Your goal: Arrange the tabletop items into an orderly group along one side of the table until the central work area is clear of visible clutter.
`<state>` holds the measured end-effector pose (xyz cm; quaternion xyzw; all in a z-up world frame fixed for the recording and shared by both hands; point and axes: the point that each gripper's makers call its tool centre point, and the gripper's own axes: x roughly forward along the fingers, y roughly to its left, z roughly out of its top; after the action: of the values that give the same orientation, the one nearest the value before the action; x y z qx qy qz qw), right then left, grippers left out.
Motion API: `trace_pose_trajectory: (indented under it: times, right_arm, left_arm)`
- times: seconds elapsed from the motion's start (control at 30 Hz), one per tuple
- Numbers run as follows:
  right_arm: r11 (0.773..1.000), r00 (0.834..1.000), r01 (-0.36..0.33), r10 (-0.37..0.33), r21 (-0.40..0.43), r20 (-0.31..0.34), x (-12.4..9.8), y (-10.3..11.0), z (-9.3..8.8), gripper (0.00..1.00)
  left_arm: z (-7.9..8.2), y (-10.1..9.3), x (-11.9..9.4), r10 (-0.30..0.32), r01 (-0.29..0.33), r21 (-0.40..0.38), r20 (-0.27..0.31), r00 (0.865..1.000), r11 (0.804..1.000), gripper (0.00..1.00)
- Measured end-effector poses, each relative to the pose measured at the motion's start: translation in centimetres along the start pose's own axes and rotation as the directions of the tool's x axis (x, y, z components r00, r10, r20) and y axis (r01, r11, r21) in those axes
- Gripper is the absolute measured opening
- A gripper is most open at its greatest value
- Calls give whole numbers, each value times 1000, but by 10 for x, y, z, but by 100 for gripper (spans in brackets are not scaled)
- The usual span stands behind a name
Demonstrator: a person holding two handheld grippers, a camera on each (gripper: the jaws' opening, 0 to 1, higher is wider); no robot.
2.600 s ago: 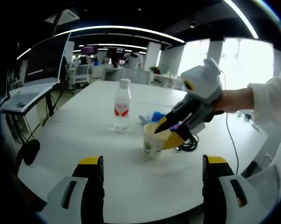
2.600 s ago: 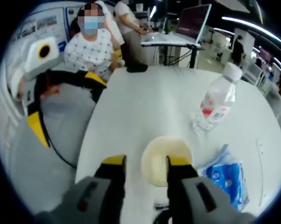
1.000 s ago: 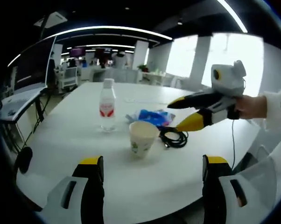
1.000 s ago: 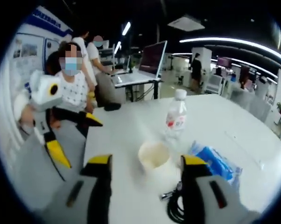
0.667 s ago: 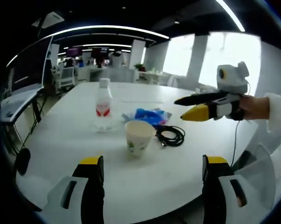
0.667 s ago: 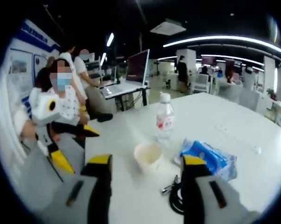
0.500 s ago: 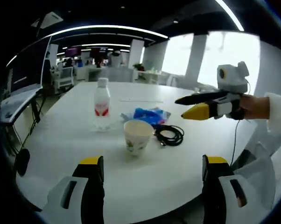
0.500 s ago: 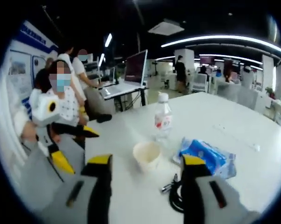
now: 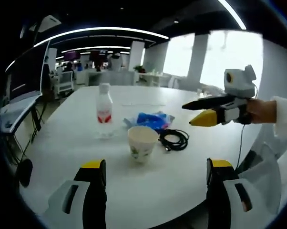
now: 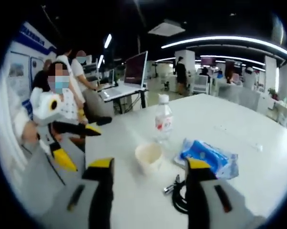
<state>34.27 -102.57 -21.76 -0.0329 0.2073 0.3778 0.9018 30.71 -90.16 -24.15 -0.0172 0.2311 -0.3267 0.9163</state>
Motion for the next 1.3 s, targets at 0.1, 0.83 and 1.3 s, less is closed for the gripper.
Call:
trace_pose_trajectory:
  times: [0.1,0.83,1.3]
  right_arm:
    - [999,999,32,-32,22,5,-10,-3,-4,60]
    - [929,935,354,-348,103,-73,-113,-28,-55,60]
    - [941,943,326,-318,87,-99,-124,-58,-66,59]
  left_arm:
    - [8,9,1,-2,2,5,8,1000,1000,84]
    - [20,22,27,-178,179,52,-24,984,982,83]
    - [35,34,41,-65,65,-7,-5,998,998,81]
